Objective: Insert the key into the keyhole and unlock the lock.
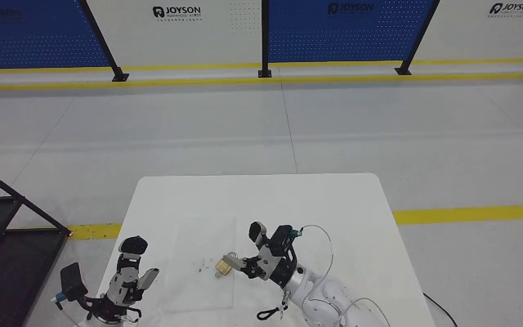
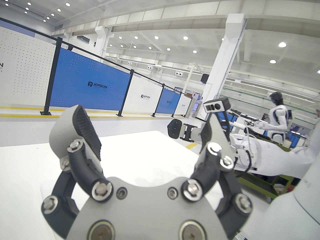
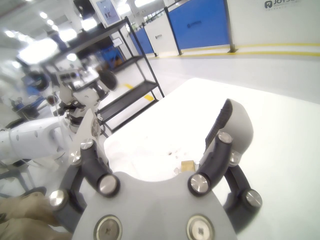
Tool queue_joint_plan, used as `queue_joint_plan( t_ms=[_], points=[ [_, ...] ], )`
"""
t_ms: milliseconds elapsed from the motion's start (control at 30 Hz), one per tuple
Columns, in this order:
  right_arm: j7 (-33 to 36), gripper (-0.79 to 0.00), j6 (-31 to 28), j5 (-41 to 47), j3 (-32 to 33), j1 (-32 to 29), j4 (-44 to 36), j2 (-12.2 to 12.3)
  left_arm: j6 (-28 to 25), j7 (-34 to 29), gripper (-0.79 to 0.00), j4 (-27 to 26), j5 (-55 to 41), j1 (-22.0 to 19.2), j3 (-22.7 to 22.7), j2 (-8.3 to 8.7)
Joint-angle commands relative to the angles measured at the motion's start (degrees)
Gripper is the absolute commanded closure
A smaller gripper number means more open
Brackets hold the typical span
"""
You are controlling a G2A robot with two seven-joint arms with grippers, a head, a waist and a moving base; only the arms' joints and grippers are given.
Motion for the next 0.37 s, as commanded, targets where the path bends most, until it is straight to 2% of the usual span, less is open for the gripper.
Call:
queue_joint_plan(
  t_ms=[0, 200, 333],
  points=[
    [0.0, -0.785, 0.0, 0.0, 0.0, 0.0, 0.0, 0.0, 0.0, 0.0, -0.785, 0.0, 0.0, 0.0, 0.0, 0.00],
    [0.0, -0.785, 0.0, 0.0, 0.0, 0.0, 0.0, 0.0, 0.0, 0.0, -0.785, 0.0, 0.0, 0.0, 0.0, 0.00],
    [0.2, -0.785, 1.4, -1.2, 2.4, -0.4, -0.3, 0.5, 2.9, -3.1, -0.785, -0.5, 0.9, -1.3, 0.1, -0.50]
  ],
)
